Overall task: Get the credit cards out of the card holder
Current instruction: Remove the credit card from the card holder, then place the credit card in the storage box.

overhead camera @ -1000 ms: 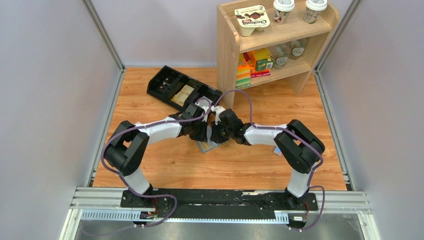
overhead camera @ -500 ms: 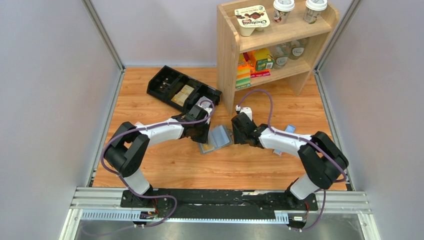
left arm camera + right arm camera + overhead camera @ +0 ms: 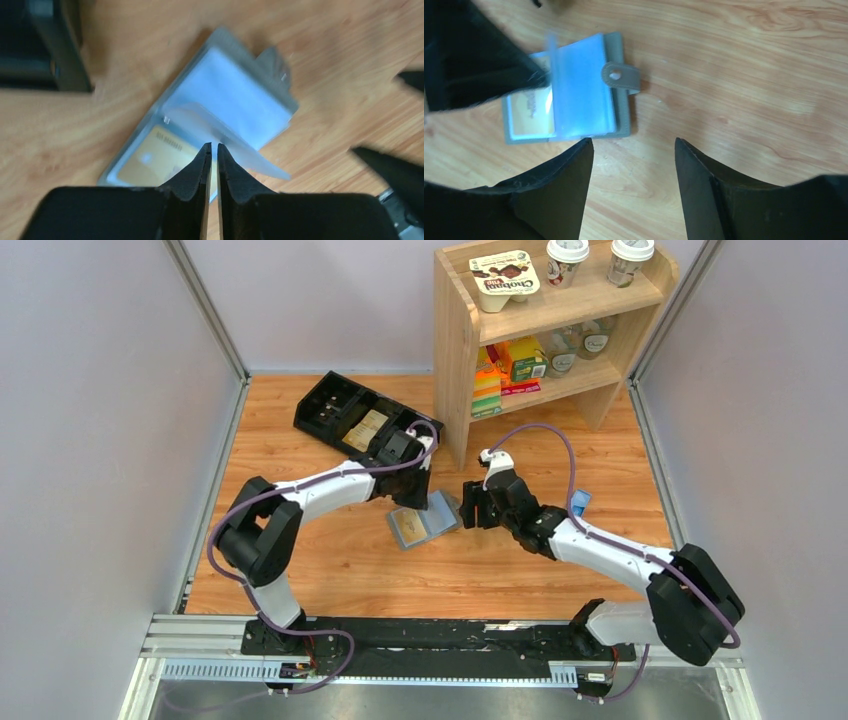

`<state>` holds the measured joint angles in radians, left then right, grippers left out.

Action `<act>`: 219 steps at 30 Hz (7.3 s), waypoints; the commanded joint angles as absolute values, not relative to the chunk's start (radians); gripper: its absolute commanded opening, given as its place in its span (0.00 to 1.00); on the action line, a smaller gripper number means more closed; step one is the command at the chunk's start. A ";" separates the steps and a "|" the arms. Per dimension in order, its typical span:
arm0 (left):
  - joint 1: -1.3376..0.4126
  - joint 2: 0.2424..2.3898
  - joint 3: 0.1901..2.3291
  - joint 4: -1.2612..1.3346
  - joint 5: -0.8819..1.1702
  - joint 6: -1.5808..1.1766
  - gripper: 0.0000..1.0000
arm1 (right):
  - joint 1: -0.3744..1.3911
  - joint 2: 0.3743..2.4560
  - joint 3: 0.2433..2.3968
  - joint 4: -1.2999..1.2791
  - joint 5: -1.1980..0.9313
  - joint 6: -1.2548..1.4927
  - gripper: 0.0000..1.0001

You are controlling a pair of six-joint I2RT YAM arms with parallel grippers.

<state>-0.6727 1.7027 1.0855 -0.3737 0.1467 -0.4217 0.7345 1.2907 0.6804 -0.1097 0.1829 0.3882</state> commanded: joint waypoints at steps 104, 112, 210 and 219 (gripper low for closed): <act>-0.669 1.674 0.854 -0.331 0.032 -0.350 0.00 | 0.566 1.924 0.787 0.644 -0.844 0.798 0.08; -0.669 1.671 0.847 -0.328 0.040 -0.351 0.00 | 0.525 1.921 0.762 0.640 -0.844 0.788 0.01; -0.146 1.313 1.120 -0.331 0.622 -0.055 0.00 | 0.632 1.219 1.149 -0.492 -0.278 0.104 1.00; -0.006 1.659 1.395 -0.382 0.448 -0.026 0.00 | 0.626 1.218 1.115 -0.454 -0.101 0.202 1.00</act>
<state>-0.0185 1.5112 1.2247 -0.3752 0.5442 -0.0364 0.6289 1.2247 1.1252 -0.5179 -0.2237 0.1375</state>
